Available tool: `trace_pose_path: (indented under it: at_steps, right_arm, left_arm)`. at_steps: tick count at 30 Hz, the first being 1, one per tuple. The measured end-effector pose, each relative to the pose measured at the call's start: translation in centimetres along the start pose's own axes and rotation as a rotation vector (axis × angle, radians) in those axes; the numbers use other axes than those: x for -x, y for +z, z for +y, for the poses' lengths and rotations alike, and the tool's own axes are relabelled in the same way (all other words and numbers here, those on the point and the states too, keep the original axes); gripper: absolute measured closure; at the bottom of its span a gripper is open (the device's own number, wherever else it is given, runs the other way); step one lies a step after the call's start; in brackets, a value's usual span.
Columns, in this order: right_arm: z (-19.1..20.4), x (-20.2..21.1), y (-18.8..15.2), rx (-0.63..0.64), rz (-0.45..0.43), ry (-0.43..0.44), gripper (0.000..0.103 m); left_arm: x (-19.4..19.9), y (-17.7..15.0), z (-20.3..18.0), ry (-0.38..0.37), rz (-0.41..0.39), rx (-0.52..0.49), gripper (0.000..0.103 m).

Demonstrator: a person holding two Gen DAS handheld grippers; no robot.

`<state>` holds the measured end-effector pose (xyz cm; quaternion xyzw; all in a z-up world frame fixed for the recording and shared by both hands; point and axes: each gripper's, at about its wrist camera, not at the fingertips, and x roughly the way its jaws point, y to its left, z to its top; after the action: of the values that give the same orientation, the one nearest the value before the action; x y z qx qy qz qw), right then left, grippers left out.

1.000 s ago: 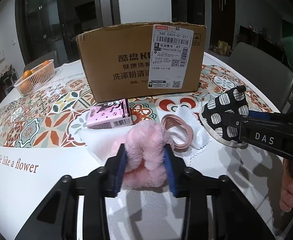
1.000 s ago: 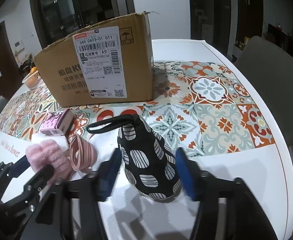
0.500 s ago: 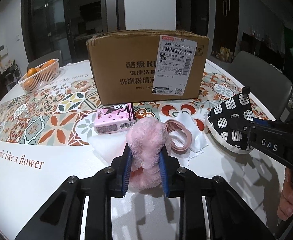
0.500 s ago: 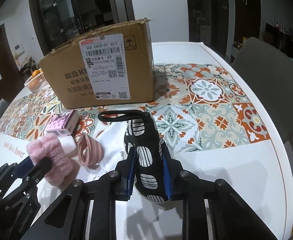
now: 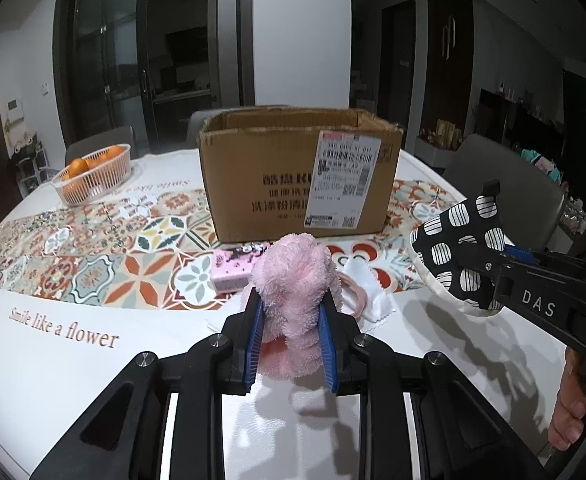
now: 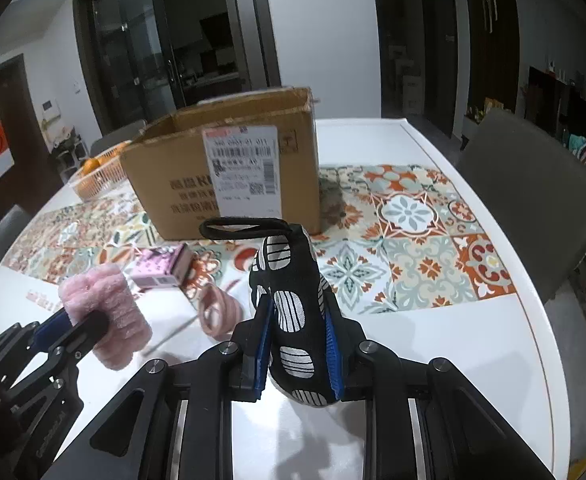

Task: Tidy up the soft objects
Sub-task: 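Lift both slippers and carry them over the cardboard box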

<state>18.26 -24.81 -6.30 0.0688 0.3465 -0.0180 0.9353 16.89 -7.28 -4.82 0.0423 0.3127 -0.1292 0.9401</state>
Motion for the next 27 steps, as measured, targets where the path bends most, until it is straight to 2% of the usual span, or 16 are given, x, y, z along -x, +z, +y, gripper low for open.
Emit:
trace_pose_path:
  at_steps: [15,27]
  right_arm:
    - [1.8,4.3,1.8,0.008,-0.111,0.044,0.078]
    - [2.8,6.4,4.6,0.009,-0.215,0.068,0.078]
  left_arm:
    - [3.6,2.9,0.9,-0.012,-0.080,0.016,0.077]
    - [4.3,6.6,1.6,-0.021,-0.138,0.022,0.077]
